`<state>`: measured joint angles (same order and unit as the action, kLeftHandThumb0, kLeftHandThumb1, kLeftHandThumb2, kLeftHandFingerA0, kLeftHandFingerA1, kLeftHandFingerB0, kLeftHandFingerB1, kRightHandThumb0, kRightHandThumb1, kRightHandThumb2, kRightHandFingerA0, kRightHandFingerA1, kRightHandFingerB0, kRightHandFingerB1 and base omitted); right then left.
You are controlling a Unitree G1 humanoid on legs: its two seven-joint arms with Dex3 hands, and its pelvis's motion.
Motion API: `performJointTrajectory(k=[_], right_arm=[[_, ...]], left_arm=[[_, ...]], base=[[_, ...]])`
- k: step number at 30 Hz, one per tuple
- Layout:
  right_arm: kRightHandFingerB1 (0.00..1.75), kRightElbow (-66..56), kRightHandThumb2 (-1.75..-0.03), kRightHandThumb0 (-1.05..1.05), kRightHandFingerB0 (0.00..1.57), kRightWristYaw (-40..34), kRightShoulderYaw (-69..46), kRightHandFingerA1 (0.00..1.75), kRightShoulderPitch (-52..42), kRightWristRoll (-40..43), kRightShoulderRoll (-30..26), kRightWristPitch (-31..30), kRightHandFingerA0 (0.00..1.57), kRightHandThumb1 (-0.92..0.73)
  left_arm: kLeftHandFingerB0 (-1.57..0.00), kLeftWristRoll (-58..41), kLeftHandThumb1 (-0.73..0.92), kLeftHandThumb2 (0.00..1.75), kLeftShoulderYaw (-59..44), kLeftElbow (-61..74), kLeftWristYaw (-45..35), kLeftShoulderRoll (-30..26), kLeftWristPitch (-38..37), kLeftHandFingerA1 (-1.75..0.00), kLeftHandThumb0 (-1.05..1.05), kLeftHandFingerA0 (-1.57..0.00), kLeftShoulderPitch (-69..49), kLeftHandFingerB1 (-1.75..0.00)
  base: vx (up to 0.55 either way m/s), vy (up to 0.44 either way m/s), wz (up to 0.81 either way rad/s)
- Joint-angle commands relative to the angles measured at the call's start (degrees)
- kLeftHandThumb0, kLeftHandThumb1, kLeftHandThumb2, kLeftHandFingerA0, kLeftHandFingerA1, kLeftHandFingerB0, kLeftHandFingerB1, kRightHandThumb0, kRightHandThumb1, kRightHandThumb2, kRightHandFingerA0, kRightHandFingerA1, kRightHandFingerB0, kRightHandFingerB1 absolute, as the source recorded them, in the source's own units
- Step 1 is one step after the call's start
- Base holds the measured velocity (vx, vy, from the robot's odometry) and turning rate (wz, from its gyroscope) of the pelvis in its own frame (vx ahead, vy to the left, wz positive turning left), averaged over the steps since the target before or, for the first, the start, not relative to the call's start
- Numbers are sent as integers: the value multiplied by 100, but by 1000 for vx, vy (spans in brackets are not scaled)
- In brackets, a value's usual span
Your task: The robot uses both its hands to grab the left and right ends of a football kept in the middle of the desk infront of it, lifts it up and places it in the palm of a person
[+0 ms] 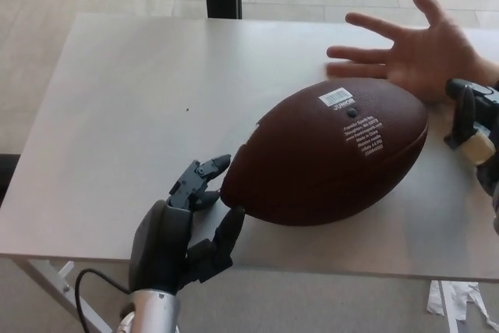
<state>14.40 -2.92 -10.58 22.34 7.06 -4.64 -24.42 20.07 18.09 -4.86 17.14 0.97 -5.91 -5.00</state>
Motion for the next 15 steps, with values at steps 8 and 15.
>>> performJointTrajectory(k=[8, 15], right_arm=[[49, 492, -115, -89, 37, -110, -125, 59, 613, 3, -61, 78, 46, -74], [47, 878, -114, -89, 33, 54, -90, 57, 872, 33, -56, 254, 40, -75]], left_arm=[[-32, 67, 91, 80, 70, -331, 37, 67, -379, -63, -87, -46, -206, -44], [-32, 122, 91, 82, 78, -415, 51, 61, -439, -68, -87, -49, -194, -44]], base=[[0, 0, 0], [0, 0, 0]])
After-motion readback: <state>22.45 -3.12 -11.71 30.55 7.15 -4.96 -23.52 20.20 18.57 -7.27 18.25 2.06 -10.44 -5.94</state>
